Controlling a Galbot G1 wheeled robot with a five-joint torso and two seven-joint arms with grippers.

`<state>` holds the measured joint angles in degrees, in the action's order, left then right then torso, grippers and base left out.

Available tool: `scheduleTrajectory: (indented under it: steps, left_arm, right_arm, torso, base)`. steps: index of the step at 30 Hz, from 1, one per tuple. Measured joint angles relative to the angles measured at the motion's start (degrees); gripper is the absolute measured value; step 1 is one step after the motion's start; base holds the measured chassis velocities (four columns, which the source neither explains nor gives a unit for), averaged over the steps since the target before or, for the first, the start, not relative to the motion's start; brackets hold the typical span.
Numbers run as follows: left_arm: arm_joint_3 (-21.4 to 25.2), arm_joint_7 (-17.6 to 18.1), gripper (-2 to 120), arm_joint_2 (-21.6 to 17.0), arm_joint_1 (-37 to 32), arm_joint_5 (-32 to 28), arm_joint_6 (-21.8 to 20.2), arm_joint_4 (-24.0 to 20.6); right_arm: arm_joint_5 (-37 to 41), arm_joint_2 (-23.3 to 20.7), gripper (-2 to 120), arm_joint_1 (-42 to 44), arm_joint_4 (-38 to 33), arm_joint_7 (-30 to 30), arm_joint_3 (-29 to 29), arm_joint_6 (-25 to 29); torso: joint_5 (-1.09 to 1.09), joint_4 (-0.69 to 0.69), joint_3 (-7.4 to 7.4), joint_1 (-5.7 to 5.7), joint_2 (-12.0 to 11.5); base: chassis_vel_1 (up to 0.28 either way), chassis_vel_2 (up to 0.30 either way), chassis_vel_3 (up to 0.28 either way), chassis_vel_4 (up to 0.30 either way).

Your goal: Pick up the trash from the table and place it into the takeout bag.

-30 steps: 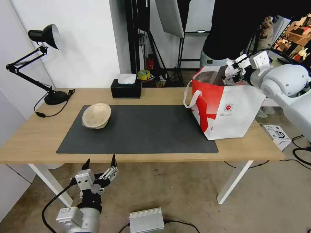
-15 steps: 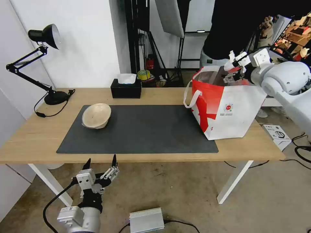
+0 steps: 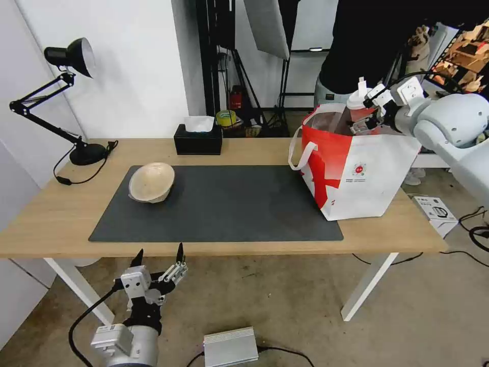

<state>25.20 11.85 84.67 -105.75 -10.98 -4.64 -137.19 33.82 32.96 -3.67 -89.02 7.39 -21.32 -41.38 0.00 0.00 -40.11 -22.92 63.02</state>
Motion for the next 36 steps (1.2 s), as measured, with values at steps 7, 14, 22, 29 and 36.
scheduleTrajectory:
  steps: [7,14,22,29,36]
  left_arm:
    - [0.03,0.01,100,0.04,0.05,0.01,0.0,0.12]
    - [0.0,0.01,100,-0.04,0.36,-0.04,0.0,0.29]
    - [0.03,0.01,100,-0.24,0.48,-0.17,0.0,0.38]
    - [0.14,0.01,100,-0.3,0.45,-0.27,-0.02,0.39]
    - [0.17,0.01,100,-0.22,0.36,-0.3,-0.03,0.27]
  right_arm:
    - [-4.5,-0.13,100,-0.76,0.41,4.5,-1.12,0.02]
    - [-4.94,-0.02,100,-0.87,0.95,4.57,-1.23,0.03]
    - [-5.0,0.45,100,-0.87,1.19,4.28,-1.26,0.04]
    - [-5.15,0.67,100,-0.7,1.17,4.09,-1.26,0.03]
    - [-4.3,0.78,100,0.47,0.24,2.28,0.56,0.04]
  torso:
    - [0.0,0.0,0.0,0.0,0.0]
    - [0.0,0.0,0.0,0.0,0.0]
    - [0.0,0.0,0.0,0.0,0.0]
    - [0.0,0.0,0.0,0.0,0.0]
    - [0.0,0.0,0.0,0.0,0.0]
  base:
    - [0.0,0.0,0.0,0.0]
    - [0.0,0.0,0.0,0.0]
    - [0.0,0.0,0.0,0.0]
    - [0.0,0.0,0.0,0.0]
    - [0.0,0.0,0.0,0.0]
